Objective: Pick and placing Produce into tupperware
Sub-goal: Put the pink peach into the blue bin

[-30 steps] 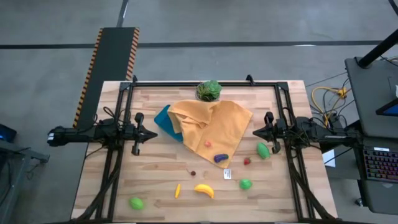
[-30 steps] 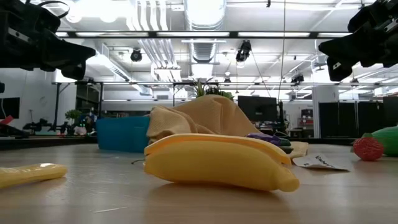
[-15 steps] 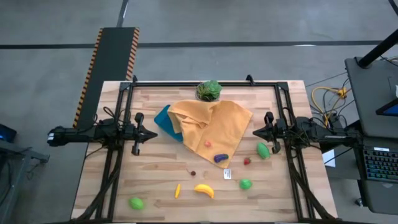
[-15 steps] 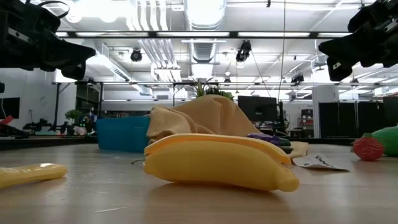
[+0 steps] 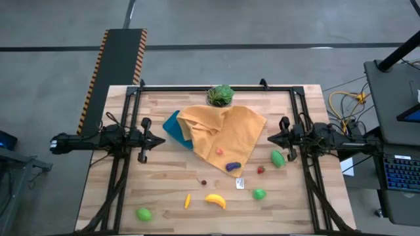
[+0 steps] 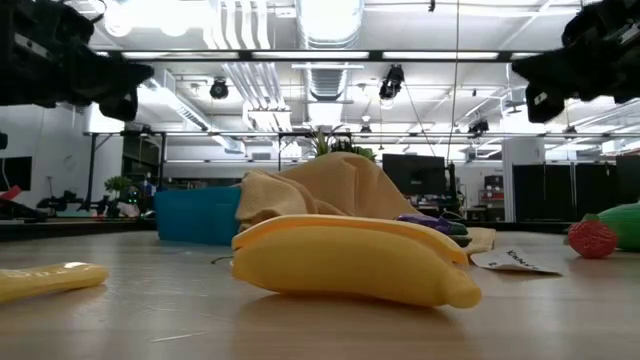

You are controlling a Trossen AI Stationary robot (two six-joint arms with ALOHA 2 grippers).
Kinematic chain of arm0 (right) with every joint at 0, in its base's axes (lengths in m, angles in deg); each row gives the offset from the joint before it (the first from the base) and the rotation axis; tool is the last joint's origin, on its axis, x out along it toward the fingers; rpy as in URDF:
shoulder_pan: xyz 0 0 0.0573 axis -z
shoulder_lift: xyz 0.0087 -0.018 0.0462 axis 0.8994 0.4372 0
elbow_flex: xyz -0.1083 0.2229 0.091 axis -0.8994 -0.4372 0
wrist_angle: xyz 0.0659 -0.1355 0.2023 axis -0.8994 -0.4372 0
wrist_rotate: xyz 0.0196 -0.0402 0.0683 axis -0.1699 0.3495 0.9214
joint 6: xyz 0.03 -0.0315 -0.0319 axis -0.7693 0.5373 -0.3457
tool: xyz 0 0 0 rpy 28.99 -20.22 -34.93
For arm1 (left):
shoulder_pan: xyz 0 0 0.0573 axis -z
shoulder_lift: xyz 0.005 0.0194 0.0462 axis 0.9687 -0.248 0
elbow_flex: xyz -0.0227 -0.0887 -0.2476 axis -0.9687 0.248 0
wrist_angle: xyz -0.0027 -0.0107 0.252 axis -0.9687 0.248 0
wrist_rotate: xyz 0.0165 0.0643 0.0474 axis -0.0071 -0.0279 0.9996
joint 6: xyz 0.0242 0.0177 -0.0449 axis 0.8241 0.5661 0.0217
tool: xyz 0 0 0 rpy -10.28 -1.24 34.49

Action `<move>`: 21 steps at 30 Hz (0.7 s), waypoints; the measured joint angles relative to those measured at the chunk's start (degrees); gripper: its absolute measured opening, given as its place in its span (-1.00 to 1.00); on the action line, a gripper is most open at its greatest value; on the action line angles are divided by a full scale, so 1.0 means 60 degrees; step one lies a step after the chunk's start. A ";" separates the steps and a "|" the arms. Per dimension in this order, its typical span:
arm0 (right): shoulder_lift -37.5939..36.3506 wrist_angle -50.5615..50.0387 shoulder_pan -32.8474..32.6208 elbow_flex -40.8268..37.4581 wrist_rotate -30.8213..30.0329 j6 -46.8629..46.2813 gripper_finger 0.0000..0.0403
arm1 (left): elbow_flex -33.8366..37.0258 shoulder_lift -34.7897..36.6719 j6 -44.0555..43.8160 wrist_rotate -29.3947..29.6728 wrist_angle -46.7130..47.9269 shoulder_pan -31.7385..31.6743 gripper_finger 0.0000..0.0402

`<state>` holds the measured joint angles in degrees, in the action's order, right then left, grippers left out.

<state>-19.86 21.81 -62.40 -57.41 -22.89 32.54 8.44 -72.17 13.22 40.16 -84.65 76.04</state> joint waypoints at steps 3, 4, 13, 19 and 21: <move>0.0092 0.1908 -0.0011 0.0000 0.0116 0.0468 -0.96 | 0.0016 -0.0196 0.0007 0.0080 -0.1566 0.0004 -1.00; 0.0154 0.2611 -0.0029 0.0000 0.0152 0.0621 -0.96 | 0.0016 -0.0291 0.0017 0.0166 -0.2041 0.0004 -1.00; 0.1679 0.3977 -0.0044 0.0931 -0.0090 0.1810 -0.63 | -0.0724 -0.1706 0.1520 0.0397 -0.3043 0.0000 -0.93; 0.3911 0.1291 -0.0044 0.3185 -0.0151 0.1976 -0.11 | -0.1650 -0.2993 0.1527 0.0501 -0.3021 -0.0004 -0.55; 0.4703 0.0126 -0.0044 0.4103 -0.0155 0.2142 0.01 | -0.1883 -0.3337 0.1546 0.0539 -0.2988 -0.0004 -0.43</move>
<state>8.36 22.56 -62.67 -32.79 -23.82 45.39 -2.85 -92.19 22.50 43.39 -102.58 76.02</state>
